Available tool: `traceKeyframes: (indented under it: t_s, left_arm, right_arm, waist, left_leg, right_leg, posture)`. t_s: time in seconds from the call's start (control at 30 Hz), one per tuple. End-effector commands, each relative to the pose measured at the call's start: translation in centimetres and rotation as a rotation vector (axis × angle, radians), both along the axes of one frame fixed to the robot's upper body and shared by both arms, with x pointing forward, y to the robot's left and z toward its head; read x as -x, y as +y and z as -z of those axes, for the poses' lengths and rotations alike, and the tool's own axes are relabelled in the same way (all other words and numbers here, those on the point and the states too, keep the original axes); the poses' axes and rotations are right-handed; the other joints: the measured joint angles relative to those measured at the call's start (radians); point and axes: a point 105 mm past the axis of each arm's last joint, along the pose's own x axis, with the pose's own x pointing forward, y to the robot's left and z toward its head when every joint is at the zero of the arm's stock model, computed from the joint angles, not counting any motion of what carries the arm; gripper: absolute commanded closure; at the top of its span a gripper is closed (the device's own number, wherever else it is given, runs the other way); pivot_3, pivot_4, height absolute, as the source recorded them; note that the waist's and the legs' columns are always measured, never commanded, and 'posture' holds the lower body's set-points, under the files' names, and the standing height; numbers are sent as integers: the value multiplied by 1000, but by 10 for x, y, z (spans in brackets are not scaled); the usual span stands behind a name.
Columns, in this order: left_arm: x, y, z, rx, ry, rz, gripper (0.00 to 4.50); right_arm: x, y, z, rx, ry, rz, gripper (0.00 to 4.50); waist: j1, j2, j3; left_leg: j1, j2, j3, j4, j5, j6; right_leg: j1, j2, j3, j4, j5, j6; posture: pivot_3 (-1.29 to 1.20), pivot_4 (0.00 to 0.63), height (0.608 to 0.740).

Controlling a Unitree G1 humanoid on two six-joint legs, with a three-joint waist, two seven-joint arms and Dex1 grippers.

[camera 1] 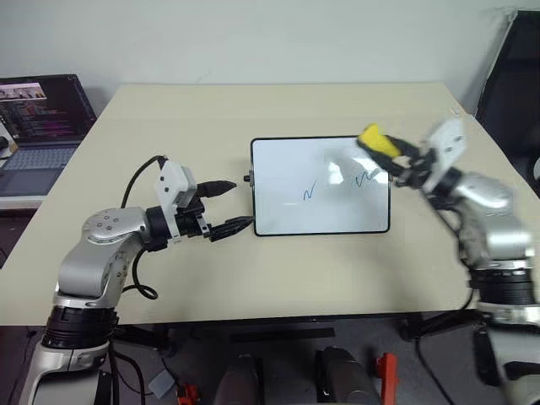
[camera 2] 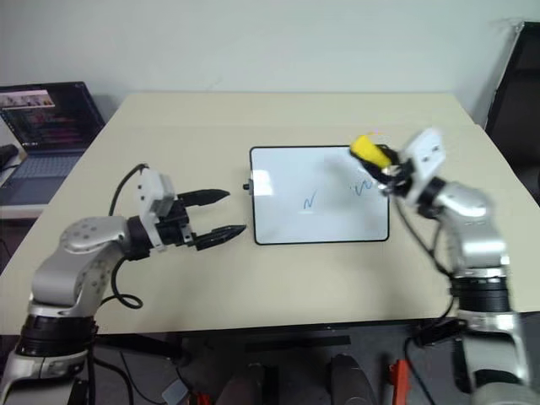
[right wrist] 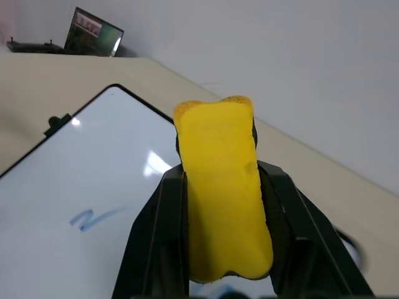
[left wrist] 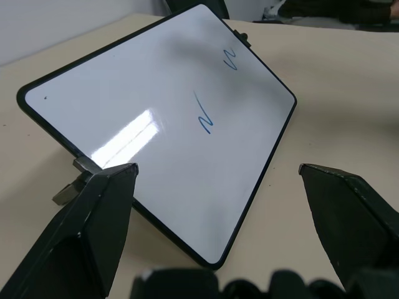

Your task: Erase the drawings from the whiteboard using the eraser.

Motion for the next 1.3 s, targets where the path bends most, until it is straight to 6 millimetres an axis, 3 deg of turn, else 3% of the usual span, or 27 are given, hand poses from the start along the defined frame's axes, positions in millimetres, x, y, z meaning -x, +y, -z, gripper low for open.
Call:
traceKeyframes:
  t_s: [0.03, 0.17, 0.53, 0.67, 0.97, 1.07, 1.3]
  left_arm:
    - [4, -3, -8, -8, -38, 11, 0]
    - [6, -3, -7, -1, -32, 8, 0]
    - [5, -5, -6, 9, -33, 0, 0]
    - [6, -6, -2, 12, -23, -6, 0]
    - [6, -6, 0, 18, -17, -10, 0]
    - [4, -5, 1, 8, -15, -13, 0]
    - [1, -7, 0, 9, -19, -7, 0]
  right_arm:
    - [-5, 0, 0, -2, -85, 71, 3377]
    - [-8, 3, 22, 9, -64, 74, 3377]
    - [-24, 37, 63, 11, 25, 73, 3378]
    - [-25, 40, 94, 94, 110, 90, 3378]
    - [3, 61, 125, 324, 158, -93, 3378]
    - [13, 65, 130, 365, 172, -148, 3378]
    - [-7, 51, 112, 319, 135, -17, 3378]
  waist:
    - [11, 0, 0]
    - [19, 0, 0]
    - [1, 0, 0]
    - [-4, -1, -1]
    - [-5, -2, -2]
    - [-5, -2, -2]
    - [-5, -2, -2]
  left_leg:
    - [0, -1, 0, 0, 0, 0]
    - [0, -1, 0, 0, 0, 0]
    - [1, -1, 0, 0, 0, 0]
    - [3, -1, 0, 0, 0, 0]
    - [10, -1, 1, 1, 1, 1]
    - [13, -1, 1, 1, 1, 1]
    - [14, 0, 1, 1, 2, 2]
  right_leg:
    - [0, -1, 0, 0, 0, 1]
    - [0, -2, 0, -1, 1, 1]
    - [0, 0, 0, 1, 1, 1]
    - [2, -1, 0, 1, 1, 1]
    - [5, 0, 2, 8, -2, 4]
    - [5, 0, 3, 10, -3, 3]
    - [6, 1, 3, 13, -4, 2]
  posture:
    - [0, 150, 740]
    - [0, 150, 740]
    - [0, 150, 740]
    - [0, 150, 740]
    - [0, 150, 740]
    - [0, 150, 740]
    - [0, 150, 740]
